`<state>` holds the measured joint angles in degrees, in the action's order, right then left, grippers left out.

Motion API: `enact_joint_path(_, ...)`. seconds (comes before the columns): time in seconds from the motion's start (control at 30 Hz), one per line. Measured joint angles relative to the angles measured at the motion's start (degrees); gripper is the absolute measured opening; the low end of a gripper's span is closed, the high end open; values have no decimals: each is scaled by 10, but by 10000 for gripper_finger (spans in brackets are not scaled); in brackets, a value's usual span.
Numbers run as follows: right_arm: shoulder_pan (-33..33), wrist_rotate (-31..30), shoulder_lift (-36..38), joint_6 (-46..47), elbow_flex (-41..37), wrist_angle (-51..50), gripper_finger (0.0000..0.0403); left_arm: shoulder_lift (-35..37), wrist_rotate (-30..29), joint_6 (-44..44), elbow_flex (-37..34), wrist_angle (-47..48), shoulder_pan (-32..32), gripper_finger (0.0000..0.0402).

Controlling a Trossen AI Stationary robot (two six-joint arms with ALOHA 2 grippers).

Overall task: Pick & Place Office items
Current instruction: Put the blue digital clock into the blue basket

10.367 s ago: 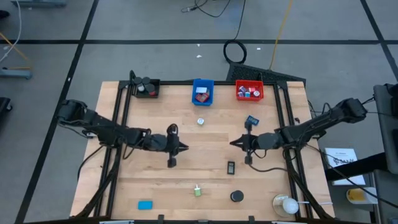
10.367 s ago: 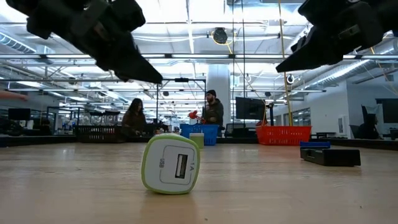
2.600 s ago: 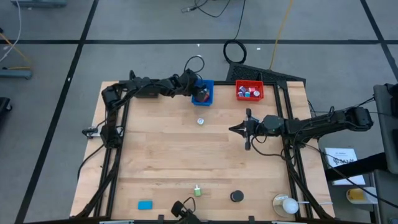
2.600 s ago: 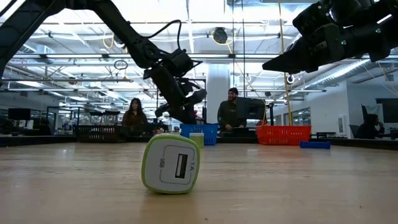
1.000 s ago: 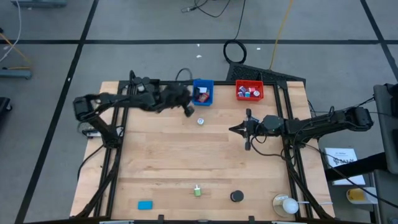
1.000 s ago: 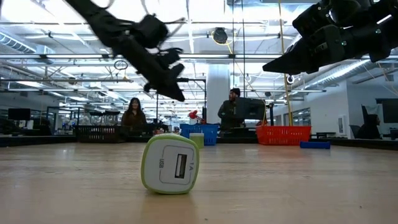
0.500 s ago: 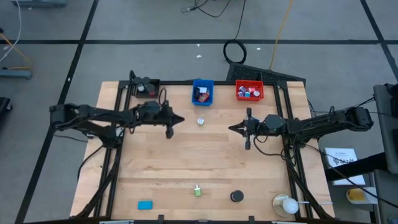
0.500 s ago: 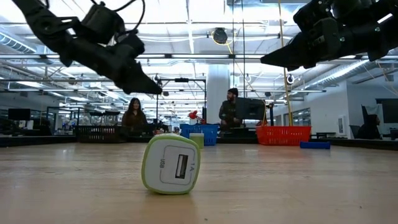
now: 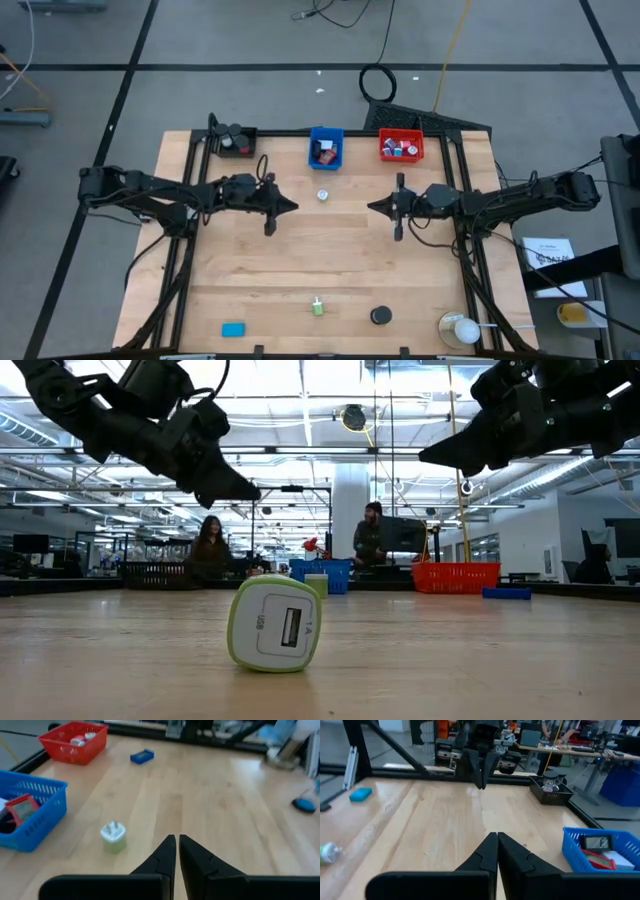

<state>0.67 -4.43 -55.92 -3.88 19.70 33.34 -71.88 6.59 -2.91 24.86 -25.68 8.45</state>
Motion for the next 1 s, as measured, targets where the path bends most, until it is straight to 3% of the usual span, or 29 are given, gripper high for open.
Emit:
enact_joint_path(0.3, 24, 0, 0, 2, 0, 88, 4, 0, -2, -17, 1, -51, -21, 26)
enact_joint_path(0.57, 38, 0, -22, 2, 0, 89, 1, 0, -11, -22, 1, -44, -66, 26)
enact_joint_path(0.77, 37, -2, -48, 2, 2, 121, 1, 0, -48, -5, 1, -38, -109, 26)
enact_joint_path(1.0, 29, -42, -62, 32, 30, 68, 0, 0, -118, -35, 15, 41, -171, 26)
